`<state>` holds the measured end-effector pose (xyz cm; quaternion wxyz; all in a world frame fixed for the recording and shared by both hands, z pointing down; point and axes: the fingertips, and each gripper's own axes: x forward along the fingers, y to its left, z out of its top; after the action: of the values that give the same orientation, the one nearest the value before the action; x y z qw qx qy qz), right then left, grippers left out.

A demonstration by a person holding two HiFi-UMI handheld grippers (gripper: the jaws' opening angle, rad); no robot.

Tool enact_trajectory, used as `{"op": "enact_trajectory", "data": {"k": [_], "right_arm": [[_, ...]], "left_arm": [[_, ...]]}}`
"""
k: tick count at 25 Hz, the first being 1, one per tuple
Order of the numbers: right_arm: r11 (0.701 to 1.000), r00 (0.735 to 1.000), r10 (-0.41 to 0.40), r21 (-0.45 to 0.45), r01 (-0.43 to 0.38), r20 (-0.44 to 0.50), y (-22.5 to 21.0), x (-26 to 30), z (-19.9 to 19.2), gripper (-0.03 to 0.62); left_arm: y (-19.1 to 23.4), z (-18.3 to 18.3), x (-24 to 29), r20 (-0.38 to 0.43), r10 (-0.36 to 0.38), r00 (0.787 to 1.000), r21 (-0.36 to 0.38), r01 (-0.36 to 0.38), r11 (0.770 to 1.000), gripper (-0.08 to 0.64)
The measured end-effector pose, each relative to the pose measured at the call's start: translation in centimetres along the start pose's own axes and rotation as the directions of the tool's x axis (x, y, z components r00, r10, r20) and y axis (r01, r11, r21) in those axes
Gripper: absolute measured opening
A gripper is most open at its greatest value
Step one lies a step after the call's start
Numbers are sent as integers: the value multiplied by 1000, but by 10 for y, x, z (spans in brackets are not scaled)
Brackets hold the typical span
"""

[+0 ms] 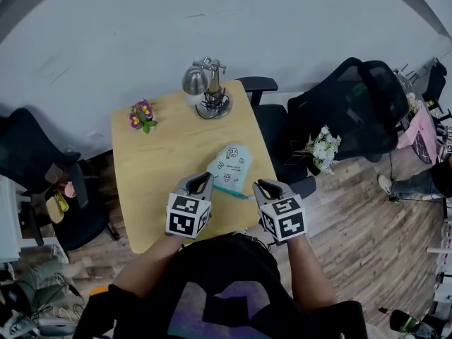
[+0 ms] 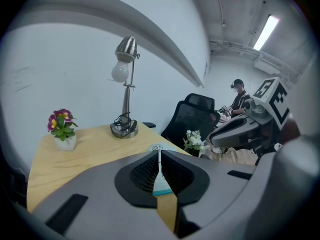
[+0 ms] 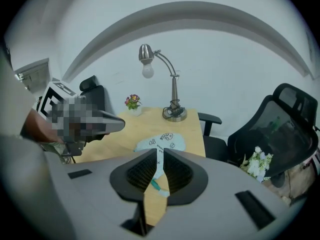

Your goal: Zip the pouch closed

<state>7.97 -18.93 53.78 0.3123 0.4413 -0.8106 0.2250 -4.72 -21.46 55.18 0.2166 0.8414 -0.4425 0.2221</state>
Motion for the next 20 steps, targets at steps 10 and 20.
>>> {"op": "enact_trajectory", "data": {"k": [10,20], "right_arm": [[994,952,-109,14,110,285,5,-52,81,29],[985,852,-159,21,171,499,15,-110,129,15]], "left_arm": [[-29,91,-51,214,1,977,50,-12,999,14],[-56,137,-98,364,-25,931,111,-17,994,11]]}}
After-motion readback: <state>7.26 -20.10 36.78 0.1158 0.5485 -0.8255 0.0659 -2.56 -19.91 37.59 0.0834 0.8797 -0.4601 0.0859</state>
